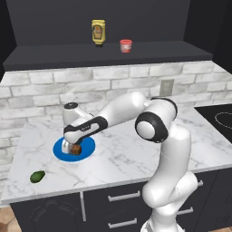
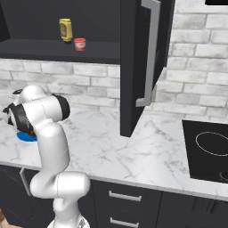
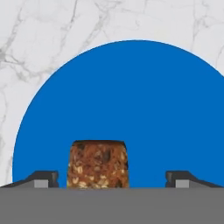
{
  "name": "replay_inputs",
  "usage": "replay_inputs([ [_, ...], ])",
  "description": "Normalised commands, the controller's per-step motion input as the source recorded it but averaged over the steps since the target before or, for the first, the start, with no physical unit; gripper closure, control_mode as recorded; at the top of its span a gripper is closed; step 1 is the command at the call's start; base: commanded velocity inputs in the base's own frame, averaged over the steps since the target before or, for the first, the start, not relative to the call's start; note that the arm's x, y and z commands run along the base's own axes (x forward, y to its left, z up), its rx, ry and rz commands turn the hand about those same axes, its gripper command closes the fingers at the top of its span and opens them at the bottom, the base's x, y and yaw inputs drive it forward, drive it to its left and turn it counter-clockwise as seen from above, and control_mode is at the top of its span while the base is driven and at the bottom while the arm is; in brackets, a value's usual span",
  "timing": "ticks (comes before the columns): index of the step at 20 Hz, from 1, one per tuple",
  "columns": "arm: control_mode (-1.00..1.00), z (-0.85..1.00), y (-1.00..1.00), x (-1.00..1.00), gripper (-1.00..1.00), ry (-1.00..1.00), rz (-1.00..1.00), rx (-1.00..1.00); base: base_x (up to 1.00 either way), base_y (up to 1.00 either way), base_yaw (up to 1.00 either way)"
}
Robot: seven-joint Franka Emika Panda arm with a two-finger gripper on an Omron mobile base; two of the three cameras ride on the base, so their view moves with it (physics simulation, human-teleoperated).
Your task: Pick the avocado and bread from the counter and place them on the plate. Then pick the jam from the cabinet and place it next to the plate. Lastly close the cabinet door.
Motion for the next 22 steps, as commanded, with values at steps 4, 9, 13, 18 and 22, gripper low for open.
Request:
replay_inputs([
  [4,-1.0,0.39,0.0,-0.03,-1.0,-0.1,0.0,0.01,0.0,0.0,0.0],
  [9,-1.0,0.42,0.0,-0.26,-1.0,-0.08,0.0,0.04,0.0,0.0,0.0],
  [13,-1.0,0.49,0.0,-0.52,-1.0,-0.04,-0.01,0.12,0.0,0.0,0.0],
  [18,-1.0,0.54,0.0,-0.6,-1.0,-0.01,-0.05,0.16,0.0,0.0,0.0],
  [22,-1.0,0.47,-0.08,-0.57,-1.0,0.0,-0.12,0.19,0.0,0.0,0.0],
])
